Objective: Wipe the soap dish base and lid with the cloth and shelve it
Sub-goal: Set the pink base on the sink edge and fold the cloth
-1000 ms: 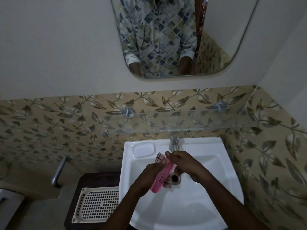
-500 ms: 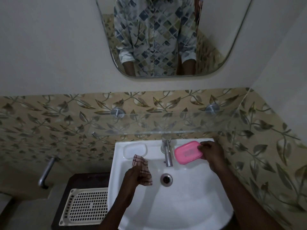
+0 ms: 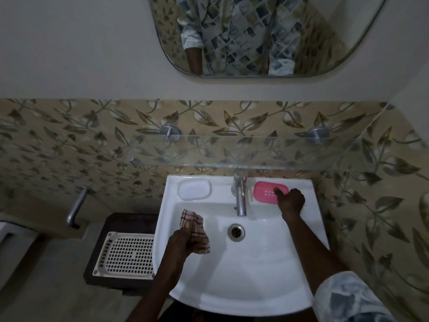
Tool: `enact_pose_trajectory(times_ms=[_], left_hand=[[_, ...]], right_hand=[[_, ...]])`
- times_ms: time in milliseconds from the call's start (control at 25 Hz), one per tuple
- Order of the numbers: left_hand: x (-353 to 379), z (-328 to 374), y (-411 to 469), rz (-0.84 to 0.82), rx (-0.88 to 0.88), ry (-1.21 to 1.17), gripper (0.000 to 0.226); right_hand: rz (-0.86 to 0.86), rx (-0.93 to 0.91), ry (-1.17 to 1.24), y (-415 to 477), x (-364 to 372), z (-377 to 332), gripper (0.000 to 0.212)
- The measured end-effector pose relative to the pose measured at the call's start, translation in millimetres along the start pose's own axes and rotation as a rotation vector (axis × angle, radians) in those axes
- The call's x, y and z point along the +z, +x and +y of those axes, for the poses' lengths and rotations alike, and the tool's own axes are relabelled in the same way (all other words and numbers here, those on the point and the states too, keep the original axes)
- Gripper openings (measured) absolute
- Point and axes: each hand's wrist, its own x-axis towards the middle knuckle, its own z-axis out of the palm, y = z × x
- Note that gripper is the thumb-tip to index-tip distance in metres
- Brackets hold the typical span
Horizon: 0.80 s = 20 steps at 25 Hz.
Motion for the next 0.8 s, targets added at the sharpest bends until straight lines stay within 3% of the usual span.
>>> enact_pose_trajectory(times_ms=[160,320,400,520,560,640,720,800], left_hand=[[0.5,-3.5,-0.3,0.014,-0.004,0.01,0.044],[6.2,-1.7,-0.3,-0.024,0.029,0.004,0.042],[11.3,3.7,-0.2,-0.07,0.043,0.006,0.044],[17.4,13.5,0.7,-0.117,0.034,-0.024,0.059],[19.7,16.6,2.2,-0.117,0.025,-0.065,0.065],[25.0,23.0,5.6,-0.108,0.009,-0.145,0.077],[30.8,28.3,9.8,-0.136,-0.006,-0.148,0.082],[36.4,32.2,9.5,-0.18,-0.039,-0.123,0.081]], right_hand=[[-0.177,-0.038,-0.079,-5.7,10.4,-4.5,0.107],[-0.154,-0.096,-0.087,-8.7,11.6,0.3,0.105],[-0.079,-0.084,-0.034,-15.4,3.6,2.5,0.096],[0.173,-0.243,0.209,-47.6,-9.4,8.4,0.047],[0.154,-0.268,0.347,-65.2,-10.4,11.2,0.037],[-0.142,-0.112,0.543,-105.1,-4.0,13.1,0.055],[-0.591,0.069,0.549,-134.7,9.0,11.0,0.068],[-0.931,0.093,0.703,-151.5,21.6,4.2,0.057]])
